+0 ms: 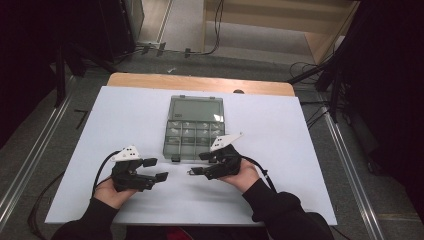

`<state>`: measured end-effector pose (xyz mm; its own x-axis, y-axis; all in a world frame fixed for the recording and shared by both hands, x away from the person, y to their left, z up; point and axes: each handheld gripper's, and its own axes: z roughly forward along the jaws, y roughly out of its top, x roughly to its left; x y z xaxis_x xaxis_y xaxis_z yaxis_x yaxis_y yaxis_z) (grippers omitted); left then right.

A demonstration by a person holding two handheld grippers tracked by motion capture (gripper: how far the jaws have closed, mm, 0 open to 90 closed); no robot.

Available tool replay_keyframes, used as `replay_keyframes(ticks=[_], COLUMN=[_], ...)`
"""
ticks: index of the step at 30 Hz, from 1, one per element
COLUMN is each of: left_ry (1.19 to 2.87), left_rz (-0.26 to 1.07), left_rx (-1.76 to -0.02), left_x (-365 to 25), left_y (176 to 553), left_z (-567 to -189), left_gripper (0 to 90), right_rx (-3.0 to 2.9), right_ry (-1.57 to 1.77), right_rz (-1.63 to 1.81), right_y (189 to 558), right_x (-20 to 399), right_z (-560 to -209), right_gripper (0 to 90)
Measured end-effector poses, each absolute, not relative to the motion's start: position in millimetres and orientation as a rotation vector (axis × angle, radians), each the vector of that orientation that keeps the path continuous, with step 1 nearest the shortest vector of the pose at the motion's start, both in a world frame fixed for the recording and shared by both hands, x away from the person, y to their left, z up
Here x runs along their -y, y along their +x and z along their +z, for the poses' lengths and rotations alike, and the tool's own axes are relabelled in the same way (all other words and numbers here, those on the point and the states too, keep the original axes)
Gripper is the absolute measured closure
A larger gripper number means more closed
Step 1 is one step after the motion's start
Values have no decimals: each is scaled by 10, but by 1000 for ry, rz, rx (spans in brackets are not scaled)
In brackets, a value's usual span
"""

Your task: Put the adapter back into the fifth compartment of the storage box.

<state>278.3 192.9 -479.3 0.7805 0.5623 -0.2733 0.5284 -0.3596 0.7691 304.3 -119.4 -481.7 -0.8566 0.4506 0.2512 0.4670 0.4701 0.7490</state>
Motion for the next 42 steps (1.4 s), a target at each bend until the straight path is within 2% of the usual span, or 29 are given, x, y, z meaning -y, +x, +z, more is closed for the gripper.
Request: replay_keyframes(ticks=[24,42], left_ry=[2035,2044], left_rz=[56,54], left_rx=[-819,-822], left_x=[-1929,-1938], left_y=[2767,2771], left_z=[-4804,-4804], left_gripper=[273,273], right_rx=[2750,2843], right_ry=[-813,-806], right_rz=[-1247,-1194], right_y=[3046,3019], right_x=[1007,924], right_z=[-5020,-5097], right_gripper=[429,591])
